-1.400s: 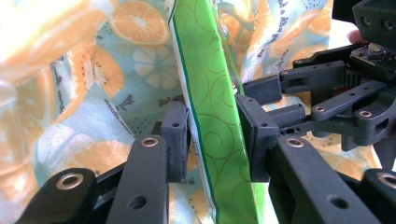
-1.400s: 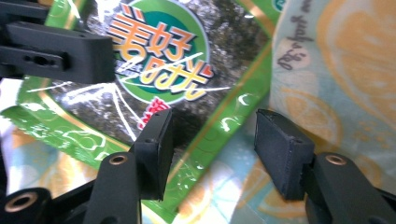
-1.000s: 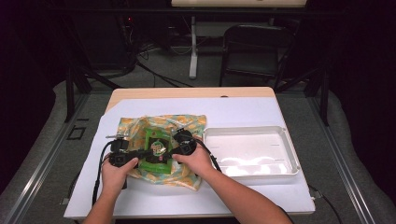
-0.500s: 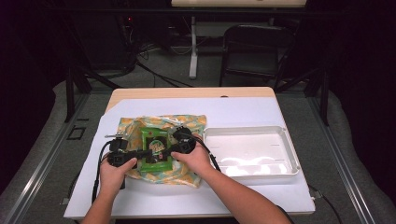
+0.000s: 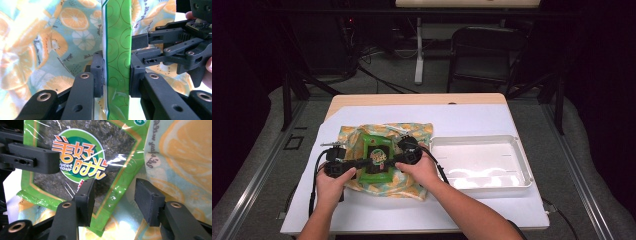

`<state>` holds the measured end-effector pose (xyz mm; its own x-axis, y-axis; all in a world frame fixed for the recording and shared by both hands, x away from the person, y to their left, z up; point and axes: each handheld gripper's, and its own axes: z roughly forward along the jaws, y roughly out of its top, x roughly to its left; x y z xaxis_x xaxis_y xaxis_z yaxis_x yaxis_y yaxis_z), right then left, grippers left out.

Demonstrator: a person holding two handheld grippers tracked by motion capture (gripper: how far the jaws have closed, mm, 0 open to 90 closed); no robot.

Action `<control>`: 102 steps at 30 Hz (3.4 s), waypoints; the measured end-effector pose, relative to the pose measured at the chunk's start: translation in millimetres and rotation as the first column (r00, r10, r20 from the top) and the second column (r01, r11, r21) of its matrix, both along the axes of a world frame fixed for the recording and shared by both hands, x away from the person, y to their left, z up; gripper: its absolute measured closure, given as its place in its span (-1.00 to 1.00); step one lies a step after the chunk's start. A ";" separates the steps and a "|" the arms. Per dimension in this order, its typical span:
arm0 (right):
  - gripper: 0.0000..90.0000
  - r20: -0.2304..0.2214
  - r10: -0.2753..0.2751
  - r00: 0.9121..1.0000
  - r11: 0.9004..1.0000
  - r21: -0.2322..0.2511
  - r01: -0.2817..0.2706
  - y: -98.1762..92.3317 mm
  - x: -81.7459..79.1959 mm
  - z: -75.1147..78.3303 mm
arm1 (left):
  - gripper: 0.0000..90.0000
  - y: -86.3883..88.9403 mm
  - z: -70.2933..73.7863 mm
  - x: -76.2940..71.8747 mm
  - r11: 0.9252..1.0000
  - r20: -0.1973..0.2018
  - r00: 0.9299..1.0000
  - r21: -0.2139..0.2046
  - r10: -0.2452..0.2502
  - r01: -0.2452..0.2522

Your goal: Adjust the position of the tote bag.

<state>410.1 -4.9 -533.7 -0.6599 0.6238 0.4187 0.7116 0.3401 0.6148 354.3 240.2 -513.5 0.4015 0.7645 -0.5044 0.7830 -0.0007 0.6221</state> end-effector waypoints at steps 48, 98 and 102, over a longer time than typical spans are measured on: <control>0.20 0.172 0.148 0.974 0.988 0.026 -0.154 -7.2 -20.7 46.5 | 0.60 1.2 51.6 -29.2 0.982 0.103 0.989 0.143 0.109 -0.123; 0.26 0.265 0.102 0.959 0.983 0.120 -0.138 -57.4 -20.4 70.8 | 0.60 -37.8 94.2 -51.3 0.970 0.230 0.963 0.162 0.144 -0.183; 0.24 0.265 0.096 0.959 0.982 0.133 -0.136 -59.9 -20.6 72.9 | 0.60 -40.3 95.0 -51.2 0.970 0.233 0.962 0.162 0.140 -0.180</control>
